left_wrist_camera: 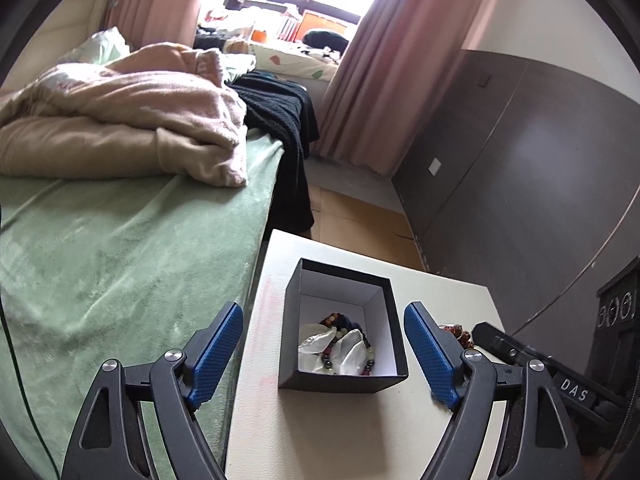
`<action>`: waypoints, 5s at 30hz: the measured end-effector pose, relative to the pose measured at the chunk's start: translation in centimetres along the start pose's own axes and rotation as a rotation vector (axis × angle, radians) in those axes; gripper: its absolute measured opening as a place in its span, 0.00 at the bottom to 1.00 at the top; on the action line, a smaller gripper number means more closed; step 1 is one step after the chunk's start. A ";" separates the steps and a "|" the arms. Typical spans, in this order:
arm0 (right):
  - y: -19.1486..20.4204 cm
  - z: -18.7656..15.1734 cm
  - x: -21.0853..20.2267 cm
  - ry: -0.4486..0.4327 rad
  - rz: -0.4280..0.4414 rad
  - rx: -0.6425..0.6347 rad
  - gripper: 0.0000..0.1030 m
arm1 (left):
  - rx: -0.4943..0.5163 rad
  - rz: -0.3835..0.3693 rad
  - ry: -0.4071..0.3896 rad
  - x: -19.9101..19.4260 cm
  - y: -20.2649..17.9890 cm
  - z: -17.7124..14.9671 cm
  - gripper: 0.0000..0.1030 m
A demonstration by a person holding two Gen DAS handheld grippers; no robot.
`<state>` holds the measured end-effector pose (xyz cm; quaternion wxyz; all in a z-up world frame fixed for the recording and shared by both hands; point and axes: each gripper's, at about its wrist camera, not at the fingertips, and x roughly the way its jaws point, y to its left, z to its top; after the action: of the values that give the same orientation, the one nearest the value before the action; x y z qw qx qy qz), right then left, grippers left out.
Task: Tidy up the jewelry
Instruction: 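Drop the bead bracelet into the black box with the left tool while the right drops the ring in, then grasp the blue-grey bead bracelet with the left tool while the right tool grasps a silver earring, then drop the blue-grey bracelet into the black box with the left tool while the right drops the earring in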
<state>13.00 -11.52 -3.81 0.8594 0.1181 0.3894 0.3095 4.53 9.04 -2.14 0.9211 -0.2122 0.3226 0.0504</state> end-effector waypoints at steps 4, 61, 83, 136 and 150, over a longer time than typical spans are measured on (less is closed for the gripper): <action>0.6 -0.2 1.5 0.026 0.068 0.021 0.14 | -0.015 -0.004 -0.002 -0.1 0.6 0.3 0.81; -16.7 -0.7 -9.4 -0.009 -0.285 0.471 0.72 | 0.306 -0.102 0.340 11.1 -15.3 -5.0 0.44; -16.9 -0.6 -5.7 0.069 -0.278 0.473 0.72 | 0.509 0.023 0.437 14.4 -15.6 -8.9 0.31; -12.4 0.7 3.4 -0.004 -0.022 0.458 0.04 | 0.105 -0.209 0.118 6.1 -6.9 2.1 0.08; -5.9 0.8 1.3 -0.052 0.138 0.338 0.04 | 0.053 -0.086 0.168 5.5 -3.8 2.0 0.41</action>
<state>16.85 -15.24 -6.67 0.8137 0.2953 0.4046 0.2948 10.87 6.19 -2.72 0.8974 -0.2047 0.3906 -0.0159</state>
